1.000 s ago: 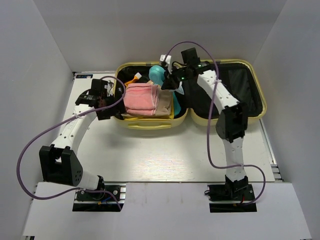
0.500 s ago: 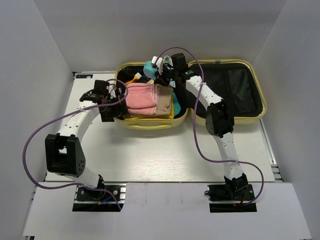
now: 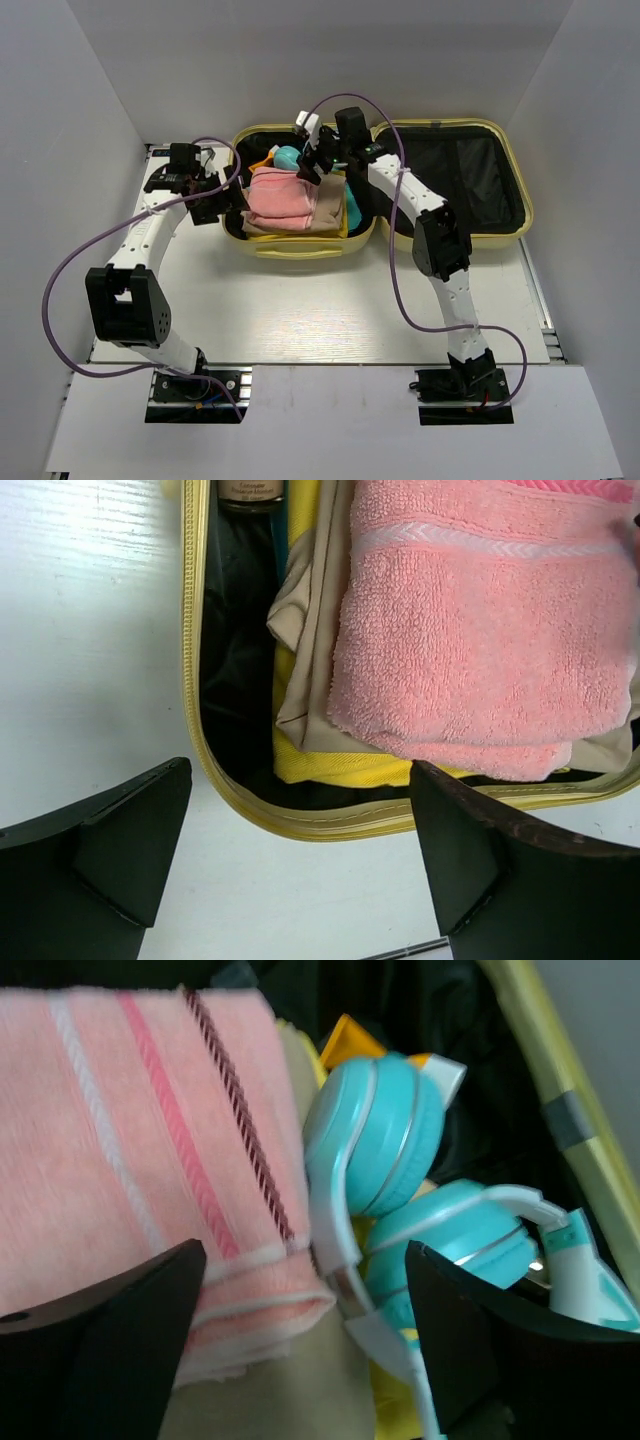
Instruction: Pack the luggage
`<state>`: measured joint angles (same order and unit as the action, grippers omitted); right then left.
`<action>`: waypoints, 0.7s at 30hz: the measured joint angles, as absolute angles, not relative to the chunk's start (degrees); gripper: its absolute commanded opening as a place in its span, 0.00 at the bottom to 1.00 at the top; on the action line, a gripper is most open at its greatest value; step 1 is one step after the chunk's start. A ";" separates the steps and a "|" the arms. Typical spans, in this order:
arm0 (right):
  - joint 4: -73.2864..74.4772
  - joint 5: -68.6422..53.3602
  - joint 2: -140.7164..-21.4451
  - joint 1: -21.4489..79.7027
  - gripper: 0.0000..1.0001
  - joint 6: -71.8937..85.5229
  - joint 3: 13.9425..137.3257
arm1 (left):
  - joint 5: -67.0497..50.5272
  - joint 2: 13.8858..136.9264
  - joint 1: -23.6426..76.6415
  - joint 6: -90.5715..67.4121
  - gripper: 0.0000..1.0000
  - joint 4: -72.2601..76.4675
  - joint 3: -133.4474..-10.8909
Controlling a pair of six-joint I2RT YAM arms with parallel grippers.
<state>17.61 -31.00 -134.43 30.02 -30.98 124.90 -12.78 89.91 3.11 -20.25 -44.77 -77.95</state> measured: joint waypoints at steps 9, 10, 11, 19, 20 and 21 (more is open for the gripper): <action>7.62 -8.47 -132.75 32.82 0.91 -16.21 124.77 | -12.38 92.79 2.31 -20.32 1.00 -45.65 -82.46; 8.16 -4.45 -132.55 32.69 0.91 -14.31 124.77 | -12.14 93.62 1.98 -20.32 1.00 -45.87 -83.46; 9.50 -0.51 -131.96 32.36 0.91 -12.16 124.75 | -11.70 94.72 1.54 -20.29 1.00 -45.95 -84.62; 25.08 19.29 -111.96 19.14 0.91 3.79 108.09 | -8.32 105.43 -1.19 -17.52 1.00 -45.04 -92.29; 26.98 21.02 -108.55 16.03 0.91 5.87 104.62 | -8.32 106.69 -1.30 -17.17 1.00 -44.88 -92.53; 28.25 22.28 -105.47 12.97 0.91 7.62 101.12 | -8.38 107.55 -1.30 -16.93 1.00 -44.88 -92.53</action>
